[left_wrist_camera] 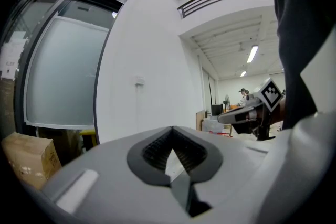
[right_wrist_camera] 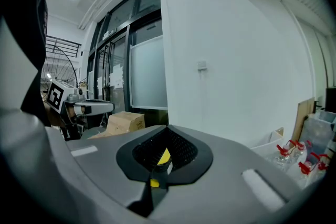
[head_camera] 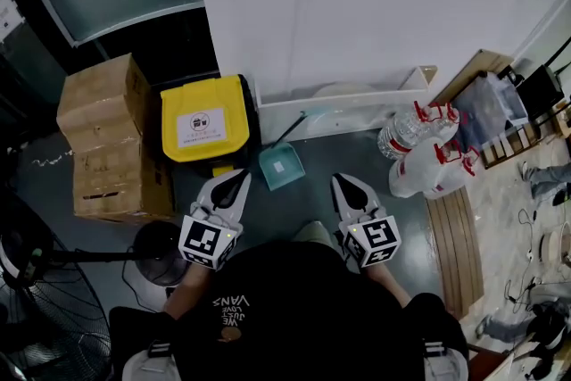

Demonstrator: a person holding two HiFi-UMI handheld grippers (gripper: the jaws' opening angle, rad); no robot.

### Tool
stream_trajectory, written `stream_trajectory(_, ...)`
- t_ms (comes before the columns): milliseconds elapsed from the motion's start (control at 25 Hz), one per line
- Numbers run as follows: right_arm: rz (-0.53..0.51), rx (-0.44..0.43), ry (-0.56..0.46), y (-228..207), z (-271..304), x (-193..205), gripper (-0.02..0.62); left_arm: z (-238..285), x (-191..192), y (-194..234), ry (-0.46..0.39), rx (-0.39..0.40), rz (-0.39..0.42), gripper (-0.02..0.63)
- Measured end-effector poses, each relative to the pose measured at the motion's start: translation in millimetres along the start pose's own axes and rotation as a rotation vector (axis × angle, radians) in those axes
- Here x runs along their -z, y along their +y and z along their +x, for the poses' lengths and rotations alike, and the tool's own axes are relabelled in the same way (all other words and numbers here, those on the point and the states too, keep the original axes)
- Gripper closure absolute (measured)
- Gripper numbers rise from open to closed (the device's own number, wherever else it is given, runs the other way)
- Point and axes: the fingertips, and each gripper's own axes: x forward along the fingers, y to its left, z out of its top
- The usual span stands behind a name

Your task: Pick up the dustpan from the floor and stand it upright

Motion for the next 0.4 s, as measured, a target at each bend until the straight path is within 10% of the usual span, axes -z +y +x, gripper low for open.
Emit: stream_trajectory(400, 0.006, 0.002, 0.028, -1.7, 9.0, 0.3, 0.594, 2.8, -0.6, 0.9, 0.004, -0.001, -0.015, 0.555)
